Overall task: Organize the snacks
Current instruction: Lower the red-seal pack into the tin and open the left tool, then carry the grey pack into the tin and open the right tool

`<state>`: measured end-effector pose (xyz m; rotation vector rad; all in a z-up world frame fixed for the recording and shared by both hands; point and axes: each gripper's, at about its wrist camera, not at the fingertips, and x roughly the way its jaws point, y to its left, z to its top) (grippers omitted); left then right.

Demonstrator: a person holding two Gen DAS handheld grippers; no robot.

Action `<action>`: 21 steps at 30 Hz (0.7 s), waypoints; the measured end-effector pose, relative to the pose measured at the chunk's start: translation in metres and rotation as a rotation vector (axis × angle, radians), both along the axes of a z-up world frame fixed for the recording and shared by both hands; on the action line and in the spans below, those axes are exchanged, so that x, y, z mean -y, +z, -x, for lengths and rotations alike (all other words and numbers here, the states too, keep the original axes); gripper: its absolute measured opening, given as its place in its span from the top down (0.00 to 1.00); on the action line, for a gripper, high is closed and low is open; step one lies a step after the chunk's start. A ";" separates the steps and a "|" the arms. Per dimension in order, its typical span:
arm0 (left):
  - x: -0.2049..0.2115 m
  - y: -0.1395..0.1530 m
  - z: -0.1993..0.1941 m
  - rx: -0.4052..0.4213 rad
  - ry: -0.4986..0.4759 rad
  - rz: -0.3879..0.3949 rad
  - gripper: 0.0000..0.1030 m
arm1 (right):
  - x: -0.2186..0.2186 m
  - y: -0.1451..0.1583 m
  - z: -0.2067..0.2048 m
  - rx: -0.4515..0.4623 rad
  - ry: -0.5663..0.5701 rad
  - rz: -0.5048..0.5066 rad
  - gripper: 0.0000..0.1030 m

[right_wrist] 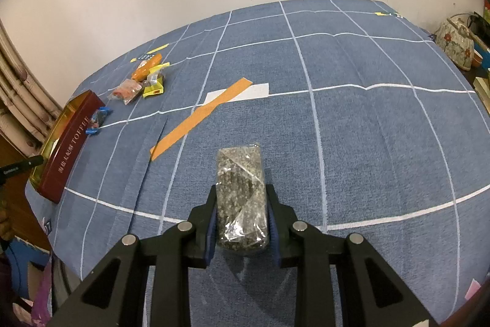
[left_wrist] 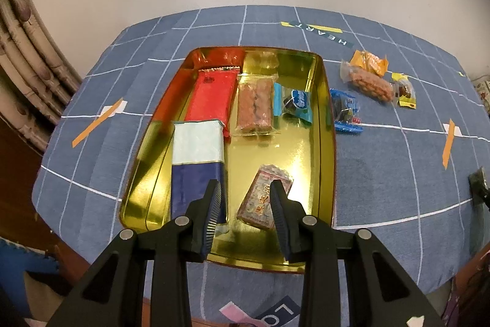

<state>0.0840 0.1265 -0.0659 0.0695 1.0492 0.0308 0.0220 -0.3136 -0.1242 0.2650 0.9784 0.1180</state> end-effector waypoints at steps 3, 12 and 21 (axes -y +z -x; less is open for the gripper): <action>-0.001 0.007 0.003 0.012 0.008 0.003 0.69 | 0.000 0.000 -0.001 0.001 0.002 0.008 0.74; -0.008 0.026 0.020 0.029 0.036 0.025 0.67 | -0.001 0.001 0.000 -0.002 0.002 0.014 0.74; -0.026 0.041 0.044 0.058 0.094 0.041 0.43 | -0.012 0.004 0.003 -0.027 0.019 0.013 0.74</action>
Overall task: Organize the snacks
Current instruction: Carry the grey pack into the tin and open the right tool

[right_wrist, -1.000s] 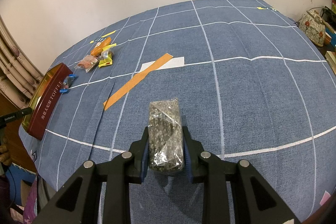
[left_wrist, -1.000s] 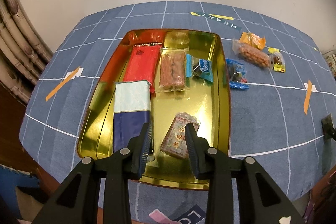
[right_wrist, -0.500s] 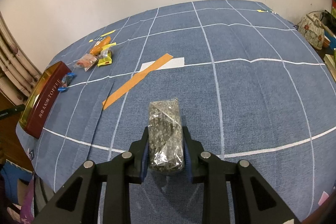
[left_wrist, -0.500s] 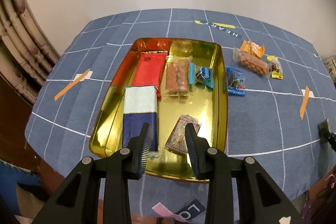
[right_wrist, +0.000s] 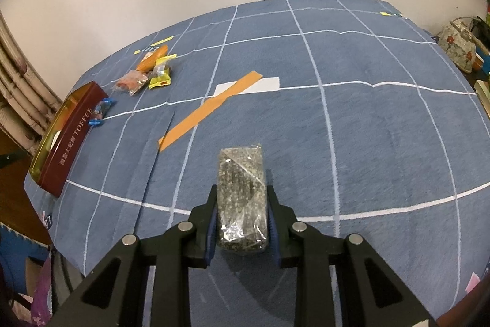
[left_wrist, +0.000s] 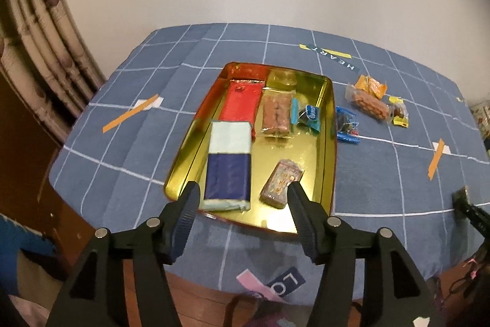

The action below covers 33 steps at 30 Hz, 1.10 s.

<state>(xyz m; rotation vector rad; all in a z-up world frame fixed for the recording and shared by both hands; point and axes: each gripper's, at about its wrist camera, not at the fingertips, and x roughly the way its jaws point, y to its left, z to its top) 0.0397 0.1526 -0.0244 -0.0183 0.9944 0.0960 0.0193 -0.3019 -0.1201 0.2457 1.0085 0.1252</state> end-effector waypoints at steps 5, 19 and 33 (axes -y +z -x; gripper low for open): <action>-0.020 0.000 0.011 -0.020 0.054 0.026 0.36 | -0.007 0.007 0.002 -0.001 -0.004 -0.025 0.74; -0.034 0.019 0.030 0.037 0.090 0.012 0.02 | -0.110 0.078 -0.009 0.098 0.205 -0.099 0.74; -0.031 0.014 0.029 0.048 0.087 -0.033 0.02 | -0.268 0.111 -0.078 0.121 0.476 -0.130 0.74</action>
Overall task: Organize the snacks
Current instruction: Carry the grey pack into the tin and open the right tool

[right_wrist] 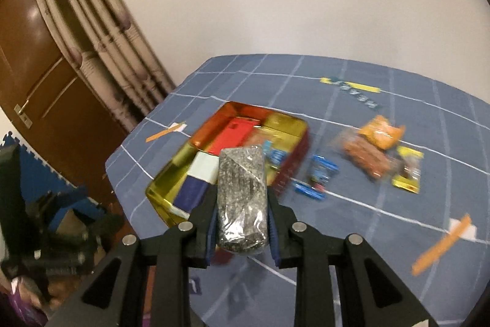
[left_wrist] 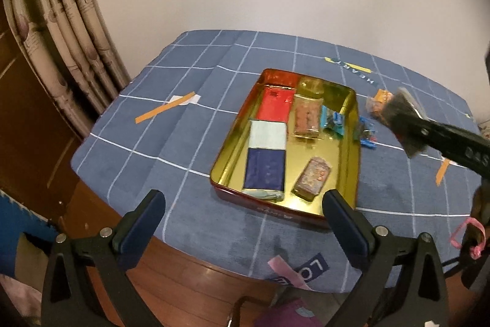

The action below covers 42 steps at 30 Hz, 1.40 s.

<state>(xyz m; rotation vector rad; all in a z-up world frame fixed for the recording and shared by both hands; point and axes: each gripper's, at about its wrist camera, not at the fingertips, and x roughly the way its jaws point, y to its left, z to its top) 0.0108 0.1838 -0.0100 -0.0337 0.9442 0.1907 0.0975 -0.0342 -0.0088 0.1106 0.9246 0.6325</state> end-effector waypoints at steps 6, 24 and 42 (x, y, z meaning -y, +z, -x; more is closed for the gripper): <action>-0.004 -0.010 -0.005 -0.019 0.013 -0.022 0.02 | -0.044 -0.011 -0.024 -0.038 0.054 0.003 0.74; -0.019 -0.027 -0.013 -0.077 0.042 0.015 0.02 | -0.090 -0.052 -0.053 -0.122 0.071 0.054 0.74; -0.023 -0.034 -0.016 -0.104 0.052 0.030 0.02 | -0.095 -0.052 -0.057 -0.158 0.062 -0.021 0.72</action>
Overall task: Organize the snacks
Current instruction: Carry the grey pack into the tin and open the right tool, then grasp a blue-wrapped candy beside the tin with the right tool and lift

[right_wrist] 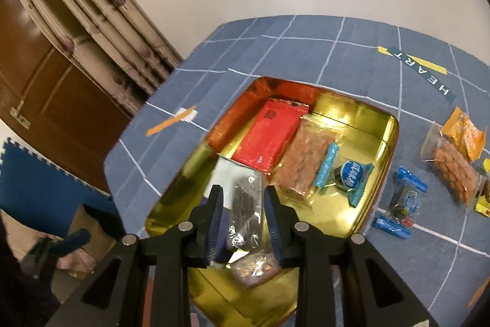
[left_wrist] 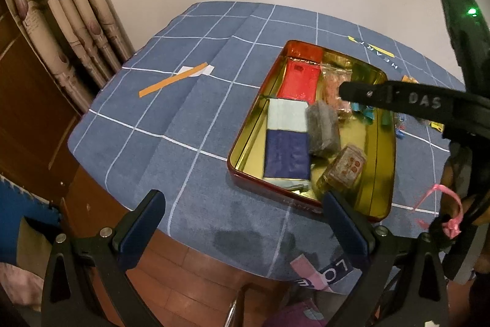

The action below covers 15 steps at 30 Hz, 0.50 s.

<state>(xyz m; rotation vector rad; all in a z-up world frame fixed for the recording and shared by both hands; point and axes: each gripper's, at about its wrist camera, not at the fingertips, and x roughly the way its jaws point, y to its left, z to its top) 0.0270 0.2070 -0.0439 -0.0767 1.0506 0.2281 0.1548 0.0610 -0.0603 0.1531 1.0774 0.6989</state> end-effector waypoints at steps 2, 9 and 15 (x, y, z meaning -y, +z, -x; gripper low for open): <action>0.000 0.000 0.000 0.002 0.001 -0.004 0.02 | 0.002 0.006 0.001 0.015 -0.001 -0.013 0.72; 0.000 0.000 0.001 0.002 0.003 -0.010 0.02 | 0.041 0.031 0.015 0.125 -0.078 -0.009 0.72; 0.002 -0.001 0.001 -0.006 0.002 0.004 0.02 | 0.109 0.015 0.017 0.120 -0.204 0.123 0.72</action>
